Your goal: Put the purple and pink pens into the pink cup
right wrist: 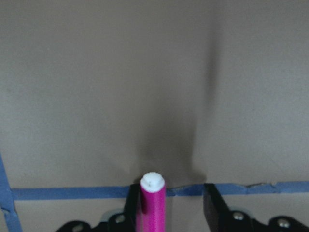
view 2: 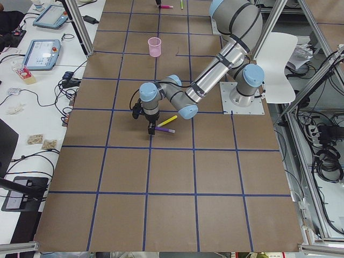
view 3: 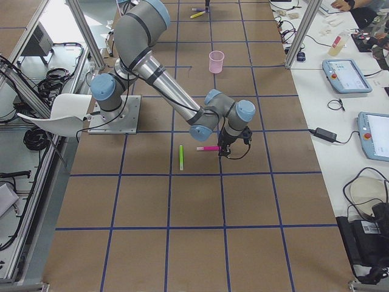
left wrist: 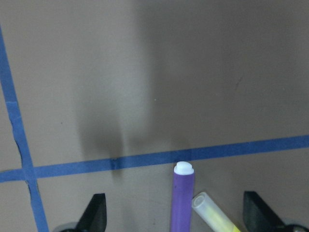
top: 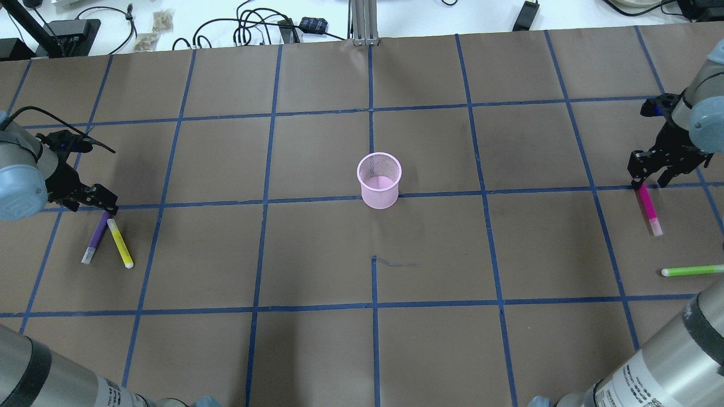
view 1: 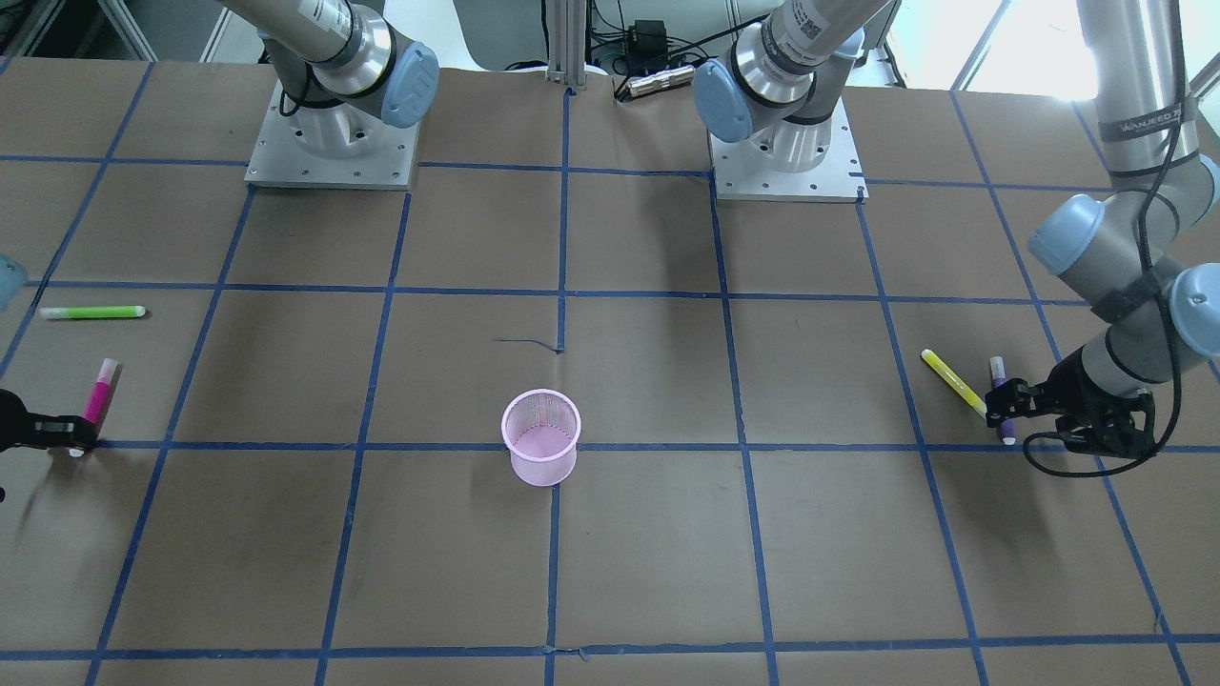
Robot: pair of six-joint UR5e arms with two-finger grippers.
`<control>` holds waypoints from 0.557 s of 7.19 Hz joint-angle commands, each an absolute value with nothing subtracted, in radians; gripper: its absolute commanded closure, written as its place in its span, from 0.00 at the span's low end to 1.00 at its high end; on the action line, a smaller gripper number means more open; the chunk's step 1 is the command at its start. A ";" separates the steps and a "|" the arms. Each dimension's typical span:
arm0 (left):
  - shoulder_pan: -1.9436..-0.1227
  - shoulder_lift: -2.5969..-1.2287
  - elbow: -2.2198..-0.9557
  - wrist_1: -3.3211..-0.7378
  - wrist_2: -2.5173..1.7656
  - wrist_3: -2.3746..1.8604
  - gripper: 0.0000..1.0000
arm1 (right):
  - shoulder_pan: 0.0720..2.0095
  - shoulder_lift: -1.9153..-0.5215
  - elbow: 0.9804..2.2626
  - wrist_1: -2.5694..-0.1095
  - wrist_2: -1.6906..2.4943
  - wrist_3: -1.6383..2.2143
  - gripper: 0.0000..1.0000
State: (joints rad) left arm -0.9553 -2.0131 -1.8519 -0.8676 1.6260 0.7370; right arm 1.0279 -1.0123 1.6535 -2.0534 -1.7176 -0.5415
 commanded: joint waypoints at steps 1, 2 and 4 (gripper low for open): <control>-0.956 -2.034 -1.852 -0.859 1.625 0.735 0.07 | 1.028 -1.019 1.652 -2.019 -1.710 -0.540 0.99; -0.956 -2.036 -1.852 -0.854 1.624 0.735 0.24 | 1.028 -1.032 1.649 -2.011 -1.713 -0.540 1.00; -0.956 -2.043 -1.850 -0.854 1.624 0.738 0.46 | 1.045 -1.089 1.623 -2.011 -1.700 -0.535 1.00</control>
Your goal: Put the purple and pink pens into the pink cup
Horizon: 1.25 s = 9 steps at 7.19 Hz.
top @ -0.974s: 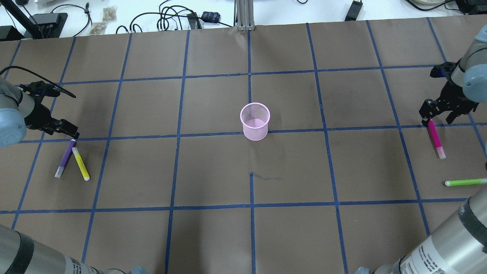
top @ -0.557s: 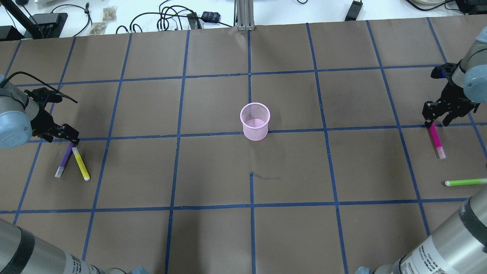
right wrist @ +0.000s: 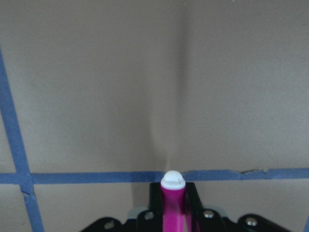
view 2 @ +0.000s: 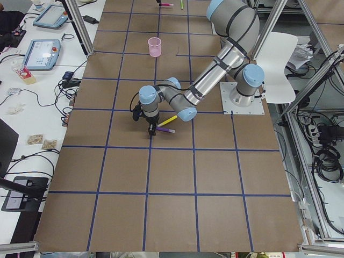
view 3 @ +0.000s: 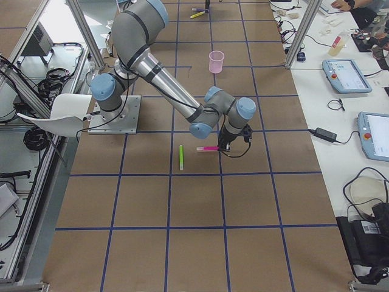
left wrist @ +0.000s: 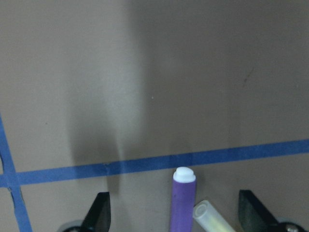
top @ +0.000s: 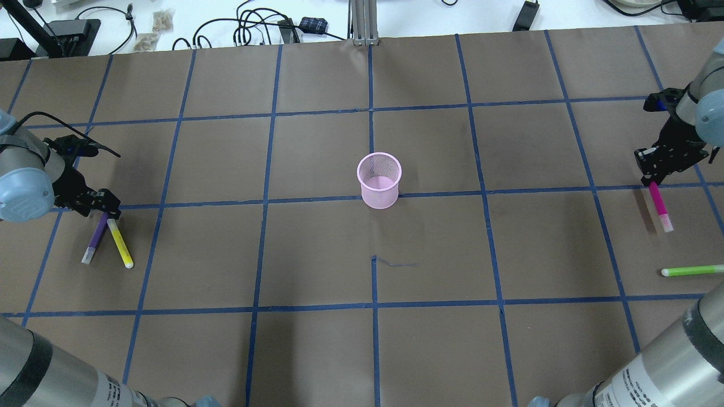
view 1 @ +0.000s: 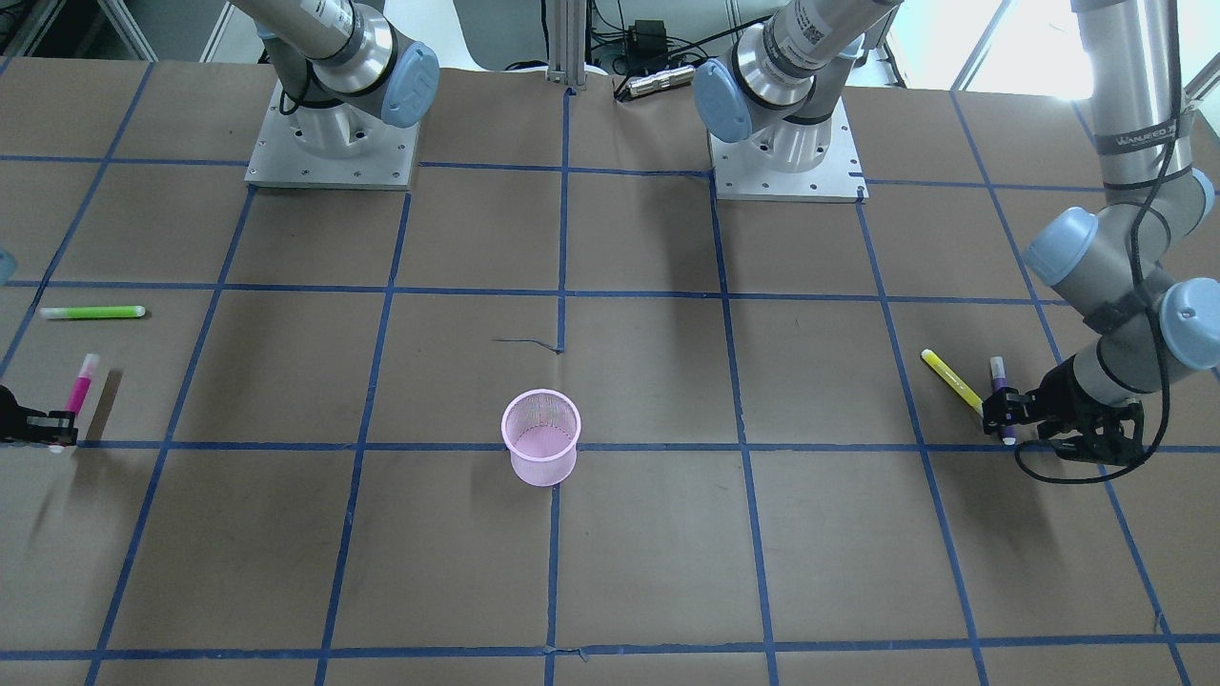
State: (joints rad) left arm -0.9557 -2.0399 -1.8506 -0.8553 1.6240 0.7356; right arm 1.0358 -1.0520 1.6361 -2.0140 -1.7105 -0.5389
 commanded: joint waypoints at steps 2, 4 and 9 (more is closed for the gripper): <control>-0.957 -2.042 -1.850 -0.854 1.628 0.741 0.60 | 1.162 -1.208 1.635 -2.025 -1.559 -0.426 1.00; -0.957 -2.037 -1.848 -0.854 1.626 0.739 0.78 | 1.337 -1.304 1.641 -2.124 -1.552 -0.394 1.00; -0.986 -1.997 -1.755 -0.906 1.628 0.752 0.90 | 1.794 -1.318 1.715 -2.483 -1.586 -0.023 1.00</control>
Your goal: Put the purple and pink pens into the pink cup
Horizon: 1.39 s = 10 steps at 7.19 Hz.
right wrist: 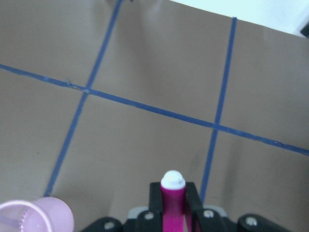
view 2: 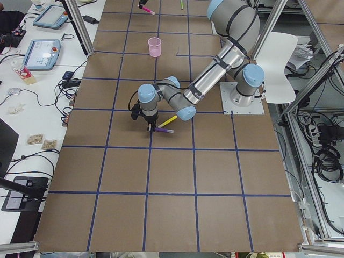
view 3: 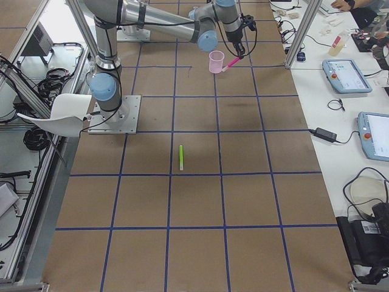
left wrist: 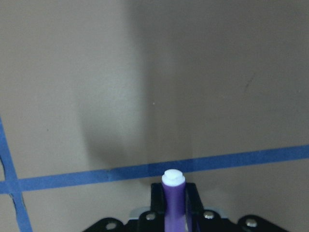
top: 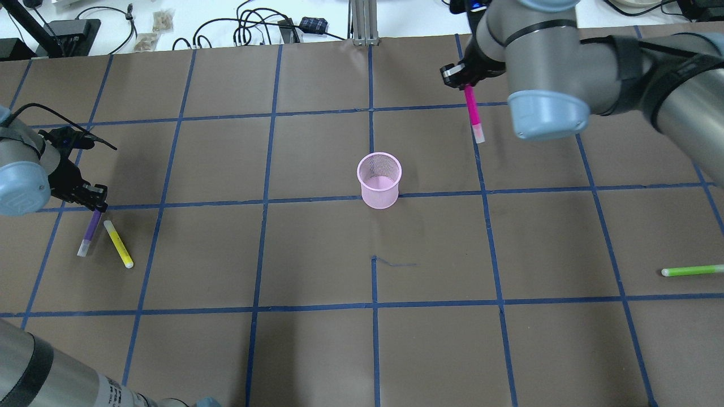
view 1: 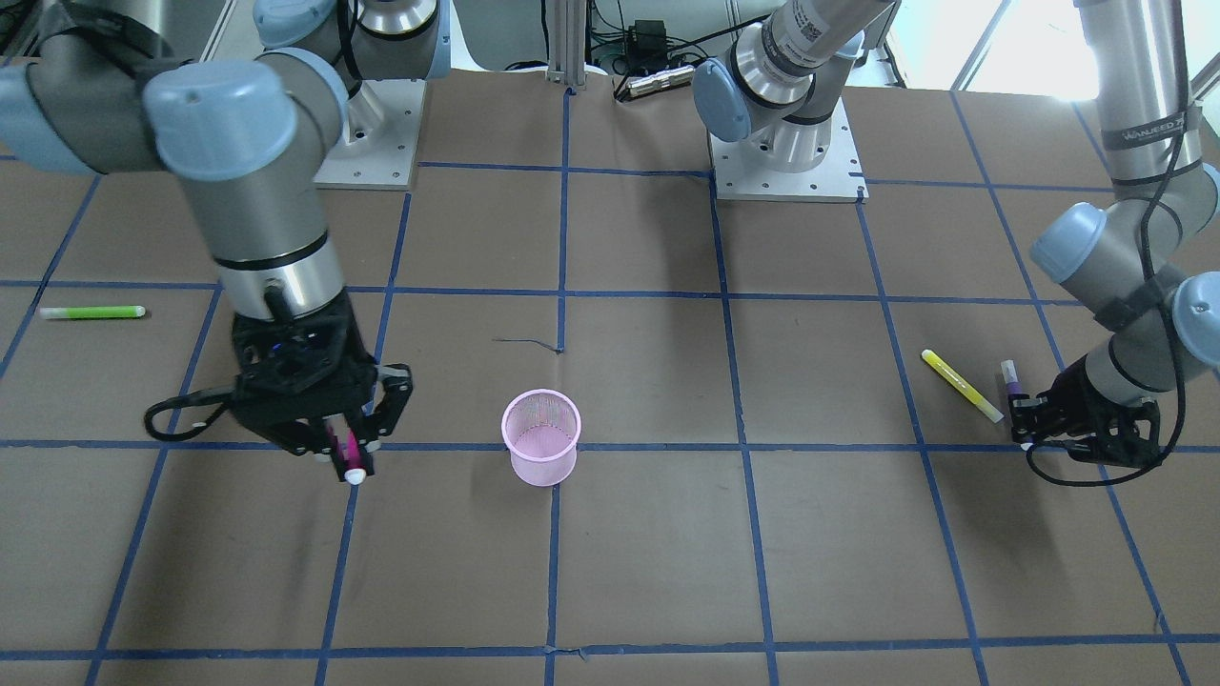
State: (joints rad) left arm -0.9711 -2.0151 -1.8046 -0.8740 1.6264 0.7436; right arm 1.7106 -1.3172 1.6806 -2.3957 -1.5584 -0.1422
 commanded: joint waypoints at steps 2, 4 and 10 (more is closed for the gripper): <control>-1.024 -1.961 -1.686 -1.017 1.553 0.752 0.97 | 1.897 -1.292 1.813 -2.667 -1.656 0.119 1.00; -1.128 -1.899 -1.681 -1.026 1.435 0.749 1.00 | 1.920 -1.269 1.838 -2.782 -1.661 0.129 1.00; -1.402 -1.799 -1.692 -1.019 1.189 0.718 1.00 | 1.980 -1.215 1.841 -2.832 -1.739 0.186 1.00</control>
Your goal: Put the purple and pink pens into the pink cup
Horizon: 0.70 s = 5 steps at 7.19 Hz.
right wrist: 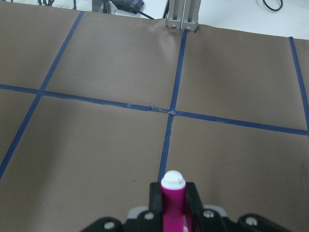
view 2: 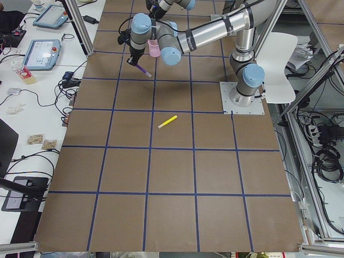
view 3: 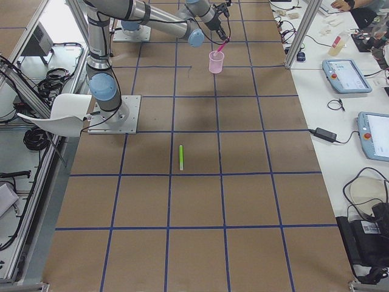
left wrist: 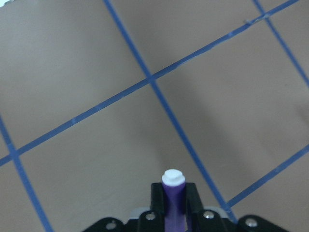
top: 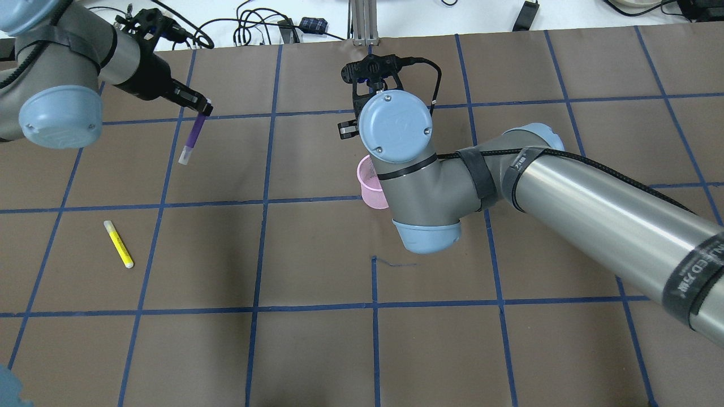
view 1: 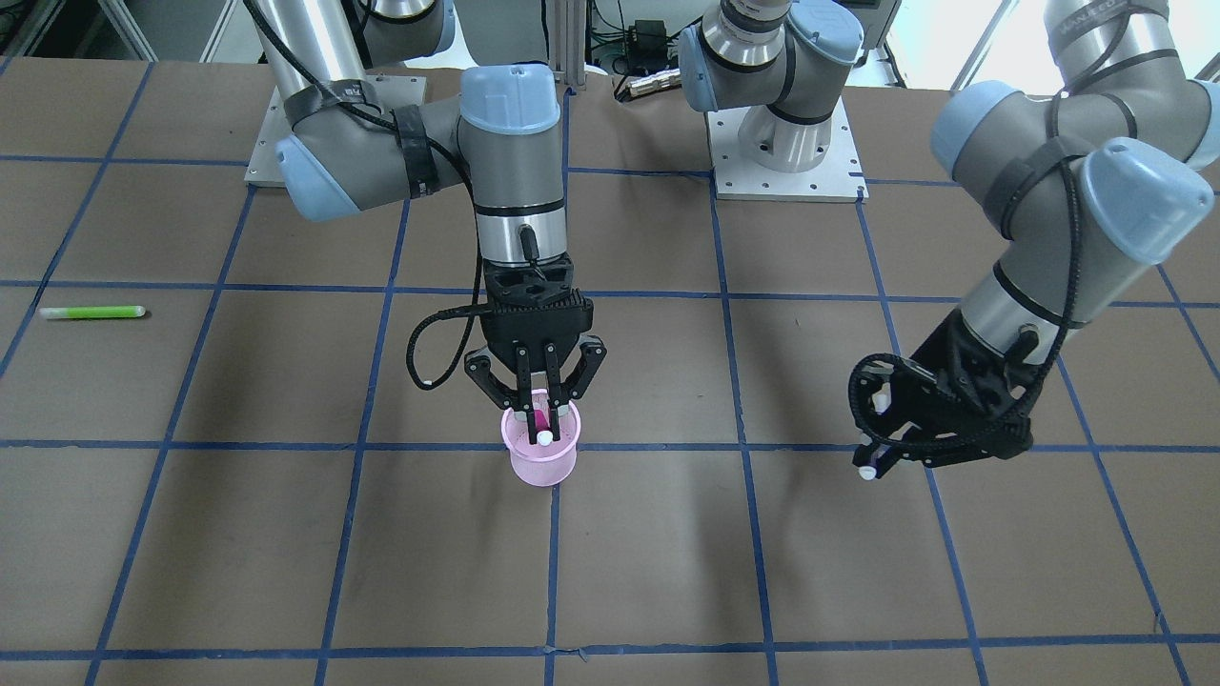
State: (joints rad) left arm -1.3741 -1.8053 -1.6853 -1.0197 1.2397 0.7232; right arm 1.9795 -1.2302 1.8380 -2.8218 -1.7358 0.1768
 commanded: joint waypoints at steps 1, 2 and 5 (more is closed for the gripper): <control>-1.401 -1.813 -1.695 -1.019 1.186 0.718 1.00 | 1.980 -1.212 1.841 -2.851 -1.744 0.192 0.64; -1.401 -1.822 -1.697 -1.019 1.183 0.718 1.00 | 1.977 -1.203 1.838 -2.853 -1.744 0.192 0.06; -1.410 -1.822 -1.700 -1.026 1.138 0.718 1.00 | 1.857 -1.218 1.758 -2.672 -1.677 0.183 0.00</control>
State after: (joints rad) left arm -1.4082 -1.8225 -1.6988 -1.0251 1.1447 0.7172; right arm 1.9135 -1.2109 1.7999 -2.7762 -1.7151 0.1867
